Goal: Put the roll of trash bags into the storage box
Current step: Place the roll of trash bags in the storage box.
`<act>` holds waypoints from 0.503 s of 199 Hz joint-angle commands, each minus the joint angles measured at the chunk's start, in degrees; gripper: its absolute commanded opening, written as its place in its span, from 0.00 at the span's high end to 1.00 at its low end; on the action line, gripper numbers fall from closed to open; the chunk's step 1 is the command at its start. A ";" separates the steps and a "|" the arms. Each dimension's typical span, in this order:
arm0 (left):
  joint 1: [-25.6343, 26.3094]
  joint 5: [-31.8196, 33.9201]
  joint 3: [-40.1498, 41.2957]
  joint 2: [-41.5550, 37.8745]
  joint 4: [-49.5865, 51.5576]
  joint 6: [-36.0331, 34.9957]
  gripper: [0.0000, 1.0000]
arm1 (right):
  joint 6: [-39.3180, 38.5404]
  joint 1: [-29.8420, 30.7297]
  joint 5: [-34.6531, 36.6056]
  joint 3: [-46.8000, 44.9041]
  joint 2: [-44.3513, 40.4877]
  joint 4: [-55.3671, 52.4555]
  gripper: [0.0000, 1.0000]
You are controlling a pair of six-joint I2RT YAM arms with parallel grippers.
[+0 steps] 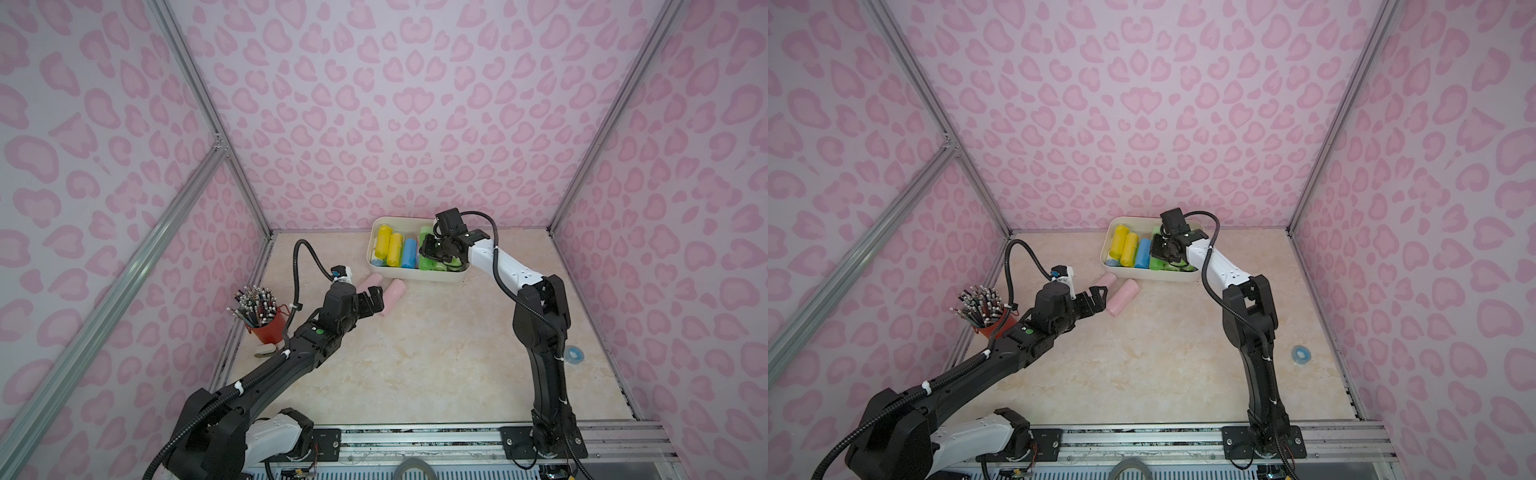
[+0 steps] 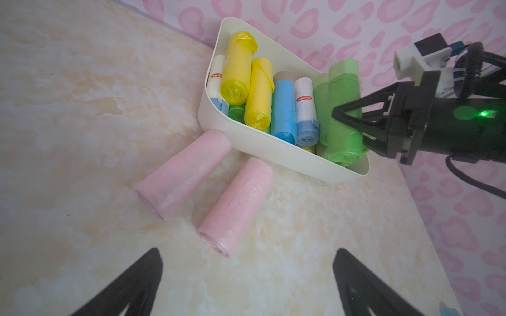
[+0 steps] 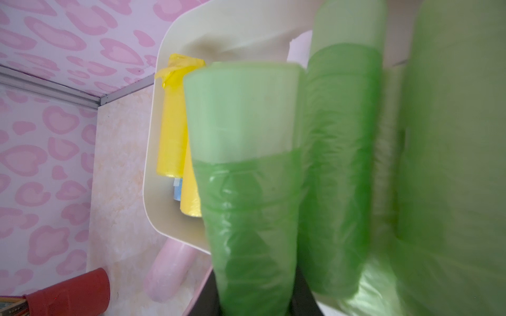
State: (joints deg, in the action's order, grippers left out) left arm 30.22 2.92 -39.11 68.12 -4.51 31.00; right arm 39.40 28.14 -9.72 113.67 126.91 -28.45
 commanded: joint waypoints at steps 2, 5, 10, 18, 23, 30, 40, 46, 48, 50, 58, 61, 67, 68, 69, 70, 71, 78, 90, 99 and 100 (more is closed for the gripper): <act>-0.07 -0.01 -0.59 -0.33 -0.09 -0.75 0.00 | -0.55 -0.37 -1.43 4.67 3.47 -1.57 0.81; -0.07 0.05 -0.56 -0.35 -0.01 -0.77 0.00 | -0.55 -0.44 -1.52 5.36 4.02 -1.75 0.81; -0.07 0.10 -0.61 -0.38 0.11 -0.71 0.01 | -0.59 -0.50 -1.61 6.45 4.72 -1.96 0.81; -0.08 0.23 -0.78 -0.44 0.07 -0.73 0.00 | -0.55 -0.61 -1.62 8.12 5.92 -2.58 0.80; -0.15 0.20 -0.87 -0.44 0.20 -0.77 0.00 | -0.55 -0.63 -1.62 9.24 6.78 -2.87 0.80; -0.07 0.16 -1.02 -0.44 0.36 -0.76 0.00 | -0.64 -0.71 -1.62 10.60 7.74 -3.33 0.79; -0.14 0.24 -1.33 -0.36 0.68 -0.77 0.00 | -0.73 -0.81 -1.41 12.78 9.24 -4.42 0.79; -0.07 0.29 -1.50 -0.32 0.82 -0.70 0.00 | -0.89 -0.81 -1.32 13.87 10.16 -4.92 0.78; -0.09 0.32 -1.56 -0.28 0.89 -0.69 0.00 | -0.90 -0.81 -1.28 14.22 10.36 -5.08 0.78; -0.12 0.38 -1.60 -0.27 0.95 -0.79 0.01 | -0.90 -0.81 -1.23 14.50 10.59 -5.25 0.78; -0.07 0.62 -1.90 -0.18 1.27 -0.81 0.01 | -0.90 -0.81 -0.97 15.50 11.43 -5.78 0.77; -0.07 0.71 -1.96 -0.20 1.45 -0.80 0.00 | -0.91 -0.81 -0.80 15.86 11.69 -5.91 0.77; -0.07 0.92 -2.22 -0.05 1.67 -0.91 0.00 | -0.90 -0.81 -0.47 16.26 12.02 -6.05 0.76; -0.07 0.93 -2.21 -0.03 1.77 -0.93 0.00 | -0.90 -0.81 -0.39 16.29 12.12 -6.07 0.76; -0.07 0.94 -2.29 -0.01 1.82 -0.89 0.00 | -0.90 -0.81 -0.34 16.22 12.17 -6.04 0.76; -0.07 0.95 -2.33 -0.01 1.89 -0.96 0.00 | -0.90 -0.81 -0.28 16.31 12.19 -6.02 0.76; -0.07 0.95 -2.40 0.04 1.93 -0.95 0.00 | -0.90 -0.81 -0.20 16.41 12.25 -6.01 0.76; -0.12 1.26 -2.76 0.17 2.44 -1.16 0.00 | -0.98 -0.81 0.32 16.66 12.58 -6.08 0.75; -0.07 1.44 -3.40 0.50 3.28 -1.49 0.01 | -1.45 -0.81 1.22 17.11 13.00 -6.19 0.78; -0.07 1.76 -3.94 0.69 3.84 -1.69 0.00 | -1.77 -0.81 2.50 17.53 13.25 -6.62 0.78; -0.07 1.75 -3.95 0.74 3.87 -1.71 0.00 | -1.78 -0.81 2.55 17.50 13.26 -6.62 0.78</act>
State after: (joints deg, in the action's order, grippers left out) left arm 30.17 3.20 -41.74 68.40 -2.17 30.28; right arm 39.27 27.35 -10.63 130.39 139.11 -33.71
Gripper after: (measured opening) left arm 0.995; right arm 0.269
